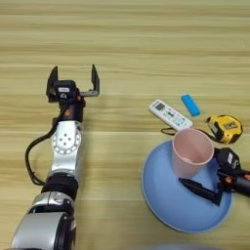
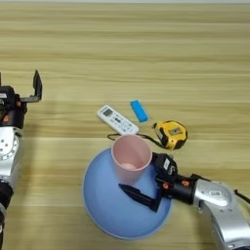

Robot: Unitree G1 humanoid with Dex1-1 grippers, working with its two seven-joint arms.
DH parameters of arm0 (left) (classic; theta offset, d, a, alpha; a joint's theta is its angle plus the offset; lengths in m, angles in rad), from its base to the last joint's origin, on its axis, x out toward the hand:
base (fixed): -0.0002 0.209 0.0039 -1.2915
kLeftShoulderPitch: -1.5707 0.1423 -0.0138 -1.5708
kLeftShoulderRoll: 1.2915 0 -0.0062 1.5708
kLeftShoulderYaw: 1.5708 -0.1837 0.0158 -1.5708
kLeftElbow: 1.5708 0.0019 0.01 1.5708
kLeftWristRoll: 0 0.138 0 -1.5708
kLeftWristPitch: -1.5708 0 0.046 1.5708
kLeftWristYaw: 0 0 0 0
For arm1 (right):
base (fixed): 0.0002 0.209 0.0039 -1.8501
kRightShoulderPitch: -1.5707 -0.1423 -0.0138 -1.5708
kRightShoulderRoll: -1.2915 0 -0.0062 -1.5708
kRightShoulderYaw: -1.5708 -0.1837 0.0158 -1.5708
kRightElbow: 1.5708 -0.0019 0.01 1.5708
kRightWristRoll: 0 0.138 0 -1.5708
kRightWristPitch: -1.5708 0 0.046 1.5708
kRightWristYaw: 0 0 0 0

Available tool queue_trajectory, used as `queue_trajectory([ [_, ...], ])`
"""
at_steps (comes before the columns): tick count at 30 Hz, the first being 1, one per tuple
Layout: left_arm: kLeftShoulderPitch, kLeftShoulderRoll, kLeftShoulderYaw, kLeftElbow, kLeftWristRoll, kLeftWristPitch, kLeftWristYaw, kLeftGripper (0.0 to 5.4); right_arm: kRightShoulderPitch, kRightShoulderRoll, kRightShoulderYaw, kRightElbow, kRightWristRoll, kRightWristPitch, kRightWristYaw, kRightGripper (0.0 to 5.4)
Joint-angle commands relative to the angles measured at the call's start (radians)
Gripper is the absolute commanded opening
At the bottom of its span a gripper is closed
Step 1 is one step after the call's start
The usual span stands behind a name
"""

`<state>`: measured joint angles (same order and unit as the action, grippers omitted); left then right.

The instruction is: Move the objects on the table

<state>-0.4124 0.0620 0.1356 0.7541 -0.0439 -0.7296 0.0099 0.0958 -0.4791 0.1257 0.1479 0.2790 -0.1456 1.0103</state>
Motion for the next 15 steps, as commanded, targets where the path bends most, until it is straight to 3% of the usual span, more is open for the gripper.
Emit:
queue_trajectory([
  [1, -0.024, 0.01, 0.001, 0.011, 0.006, -0.011, -0.003, 5.4, -0.006, -0.008, -0.017, -0.045, 0.013, 0.012, -0.002, 5.39],
  [15, -0.027, 0.01, 0.003, 0.017, 0.007, -0.013, -0.004, 5.4, 0.006, -0.033, -0.024, -0.078, 0.007, 0.018, 0.014, 5.39],
])
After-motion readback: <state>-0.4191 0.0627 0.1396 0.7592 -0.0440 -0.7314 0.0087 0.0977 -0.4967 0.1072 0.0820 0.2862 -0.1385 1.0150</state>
